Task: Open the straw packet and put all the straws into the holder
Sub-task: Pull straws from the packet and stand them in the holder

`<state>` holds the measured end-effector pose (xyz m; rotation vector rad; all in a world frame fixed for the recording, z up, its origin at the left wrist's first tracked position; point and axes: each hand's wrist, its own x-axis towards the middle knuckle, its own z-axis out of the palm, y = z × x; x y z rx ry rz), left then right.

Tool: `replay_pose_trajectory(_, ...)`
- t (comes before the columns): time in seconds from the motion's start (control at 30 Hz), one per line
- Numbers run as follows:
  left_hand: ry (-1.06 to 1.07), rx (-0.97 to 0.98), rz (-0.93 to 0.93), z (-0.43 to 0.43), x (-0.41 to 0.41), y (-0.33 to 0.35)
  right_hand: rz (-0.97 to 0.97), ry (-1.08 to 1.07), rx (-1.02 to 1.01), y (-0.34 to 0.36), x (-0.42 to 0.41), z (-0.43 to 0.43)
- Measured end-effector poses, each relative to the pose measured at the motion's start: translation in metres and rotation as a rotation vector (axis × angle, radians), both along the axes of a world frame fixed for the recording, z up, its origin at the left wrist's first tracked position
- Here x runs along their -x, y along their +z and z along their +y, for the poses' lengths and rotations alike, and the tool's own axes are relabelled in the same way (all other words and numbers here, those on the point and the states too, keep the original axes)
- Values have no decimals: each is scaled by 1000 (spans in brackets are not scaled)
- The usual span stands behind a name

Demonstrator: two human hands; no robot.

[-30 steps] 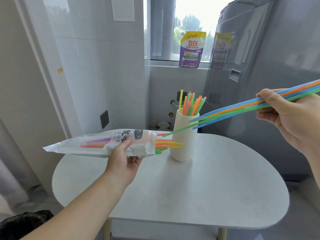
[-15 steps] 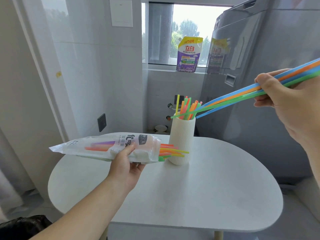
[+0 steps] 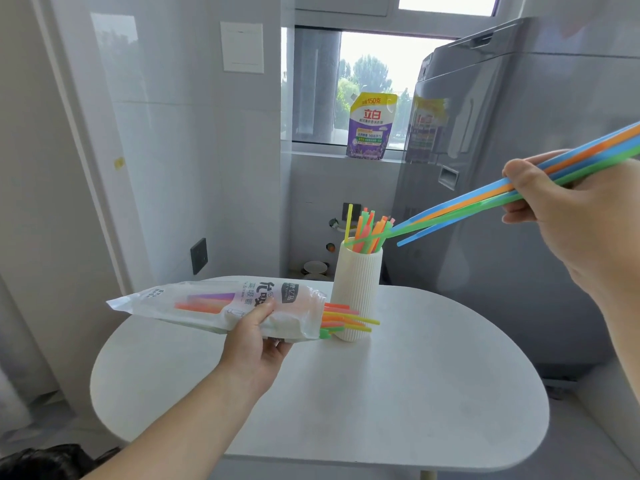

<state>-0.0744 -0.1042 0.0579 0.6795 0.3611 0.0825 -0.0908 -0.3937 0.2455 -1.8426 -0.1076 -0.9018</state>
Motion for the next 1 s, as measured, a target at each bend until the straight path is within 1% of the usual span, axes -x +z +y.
replay_pose_trajectory(0.1,-3,2,2,-4,1,2,-1,-28,-1,2,7,1)
replay_pose_trajectory(0.7,-32,-5,-13,-21,8,4,106,28,148,16,1,20)
replay_pose_trajectory(1.0,-49,-8,-22,-19,7,3,135,26,297,25,-19,41)
